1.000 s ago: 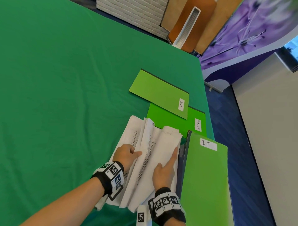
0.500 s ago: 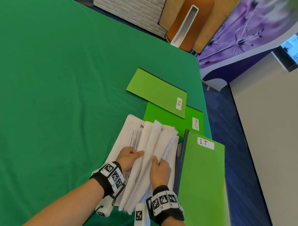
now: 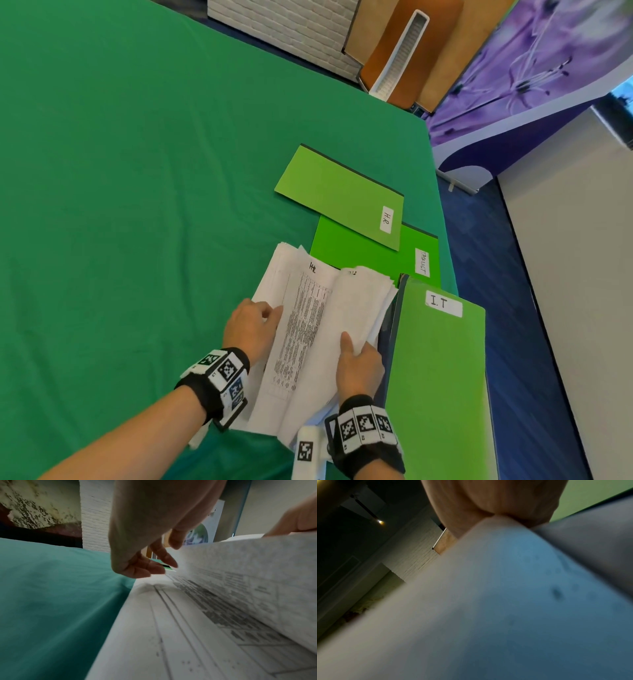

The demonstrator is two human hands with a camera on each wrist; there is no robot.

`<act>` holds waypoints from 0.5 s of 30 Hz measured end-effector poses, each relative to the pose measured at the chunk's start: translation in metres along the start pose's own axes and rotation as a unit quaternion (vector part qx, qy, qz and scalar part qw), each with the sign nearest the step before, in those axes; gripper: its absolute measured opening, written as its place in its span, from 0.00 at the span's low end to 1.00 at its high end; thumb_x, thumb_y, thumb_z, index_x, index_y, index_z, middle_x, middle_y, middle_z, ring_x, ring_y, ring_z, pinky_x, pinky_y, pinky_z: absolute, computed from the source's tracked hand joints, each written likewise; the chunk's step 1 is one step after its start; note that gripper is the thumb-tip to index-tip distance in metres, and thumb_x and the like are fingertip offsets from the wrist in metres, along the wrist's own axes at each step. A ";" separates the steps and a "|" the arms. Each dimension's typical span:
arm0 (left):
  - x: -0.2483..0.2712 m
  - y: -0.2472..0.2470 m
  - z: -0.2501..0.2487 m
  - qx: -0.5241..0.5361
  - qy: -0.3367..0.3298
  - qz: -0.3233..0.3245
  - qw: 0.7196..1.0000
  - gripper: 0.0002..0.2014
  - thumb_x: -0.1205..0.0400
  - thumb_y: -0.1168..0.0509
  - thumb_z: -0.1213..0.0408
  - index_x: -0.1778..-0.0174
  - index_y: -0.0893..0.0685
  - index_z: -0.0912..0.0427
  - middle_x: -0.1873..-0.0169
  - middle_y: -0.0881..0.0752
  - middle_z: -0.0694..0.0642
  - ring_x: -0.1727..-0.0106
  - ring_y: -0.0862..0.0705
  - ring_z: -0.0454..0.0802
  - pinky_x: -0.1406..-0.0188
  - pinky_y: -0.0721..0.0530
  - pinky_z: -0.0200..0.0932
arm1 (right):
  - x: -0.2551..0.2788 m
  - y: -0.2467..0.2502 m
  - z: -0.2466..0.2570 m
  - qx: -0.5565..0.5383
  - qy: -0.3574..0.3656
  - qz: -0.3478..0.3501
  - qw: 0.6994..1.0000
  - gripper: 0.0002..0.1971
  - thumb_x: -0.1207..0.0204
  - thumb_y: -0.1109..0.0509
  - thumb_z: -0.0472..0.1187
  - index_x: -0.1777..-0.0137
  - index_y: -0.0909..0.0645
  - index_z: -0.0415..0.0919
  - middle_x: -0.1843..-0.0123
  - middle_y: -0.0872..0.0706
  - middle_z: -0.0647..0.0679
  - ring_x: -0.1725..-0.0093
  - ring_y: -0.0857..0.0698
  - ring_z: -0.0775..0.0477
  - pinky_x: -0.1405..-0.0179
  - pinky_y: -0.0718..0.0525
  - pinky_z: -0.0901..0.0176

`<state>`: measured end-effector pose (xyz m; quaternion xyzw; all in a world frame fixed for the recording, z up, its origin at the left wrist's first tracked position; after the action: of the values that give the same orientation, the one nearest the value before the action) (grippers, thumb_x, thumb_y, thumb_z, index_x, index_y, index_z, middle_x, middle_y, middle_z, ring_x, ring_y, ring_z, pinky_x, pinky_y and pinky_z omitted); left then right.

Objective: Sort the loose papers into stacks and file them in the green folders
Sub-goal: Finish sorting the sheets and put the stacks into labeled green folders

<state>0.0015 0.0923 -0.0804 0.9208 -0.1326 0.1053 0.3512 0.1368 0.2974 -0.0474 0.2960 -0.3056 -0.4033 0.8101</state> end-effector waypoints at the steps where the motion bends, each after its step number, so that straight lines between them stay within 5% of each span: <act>1: 0.003 0.003 -0.005 -0.008 -0.010 -0.024 1.000 0.16 0.16 0.40 0.45 0.53 0.15 0.54 0.52 0.21 0.52 0.54 0.18 0.51 0.51 0.19 0.47 | -0.001 0.002 -0.001 -0.003 0.001 0.002 1.000 0.20 0.19 0.32 0.50 0.43 0.15 0.31 0.45 0.12 0.37 0.44 0.15 0.36 0.48 0.21 0.53; 4: 0.022 0.008 -0.035 -0.008 -0.087 -0.076 0.993 0.12 0.16 0.38 0.50 0.47 0.19 0.54 0.48 0.22 0.50 0.52 0.20 0.49 0.47 0.19 0.49 | -0.002 0.009 -0.001 -0.032 0.005 0.009 0.999 0.18 0.21 0.29 0.50 0.43 0.13 0.34 0.45 0.10 0.39 0.45 0.14 0.38 0.48 0.20 0.56; 6: 0.032 -0.009 -0.058 0.006 -0.134 0.004 0.991 0.12 0.17 0.36 0.51 0.44 0.21 0.54 0.45 0.21 0.50 0.50 0.19 0.47 0.47 0.19 0.45 | -0.003 0.011 0.001 -0.042 0.008 0.013 0.999 0.19 0.22 0.28 0.52 0.43 0.13 0.35 0.44 0.10 0.39 0.44 0.14 0.38 0.47 0.21 0.56; 10: 0.053 -0.062 -0.074 -0.039 -0.126 0.216 0.968 0.31 0.21 0.34 0.44 0.25 0.30 0.55 0.30 0.24 0.52 0.34 0.22 0.50 0.34 0.22 0.48 | -0.003 0.007 0.003 -0.038 0.023 0.037 0.998 0.27 0.18 0.41 0.60 0.53 0.13 0.35 0.53 0.11 0.37 0.48 0.14 0.36 0.51 0.20 0.55; 12: 0.057 -0.068 -0.077 -0.056 -0.120 0.213 0.968 0.33 0.21 0.34 0.43 0.23 0.32 0.56 0.29 0.24 0.54 0.33 0.23 0.51 0.32 0.23 0.49 | -0.003 0.001 -0.001 -0.060 0.013 0.065 0.996 0.31 0.17 0.49 0.62 0.64 0.17 0.39 0.61 0.14 0.40 0.55 0.14 0.38 0.51 0.17 0.50; 15: 0.056 -0.064 -0.076 -0.050 -0.106 0.186 0.975 0.33 0.22 0.34 0.40 0.26 0.29 0.56 0.32 0.23 0.53 0.34 0.23 0.52 0.33 0.23 0.50 | -0.003 -0.002 -0.004 -0.113 -0.005 0.097 0.989 0.30 0.16 0.53 0.63 0.66 0.19 0.46 0.64 0.15 0.47 0.60 0.15 0.44 0.54 0.16 0.51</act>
<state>0.0668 0.1799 -0.0483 0.8674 -0.3434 0.0636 0.3545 0.1375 0.3000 -0.0523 0.1698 -0.2891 -0.3560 0.8723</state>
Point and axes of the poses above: each hand's wrist, its own x-axis away from the middle knuckle, its own y-axis out of the back of the hand, z = x × y, the point moved 8 cm from there along -x, towards the middle knuckle
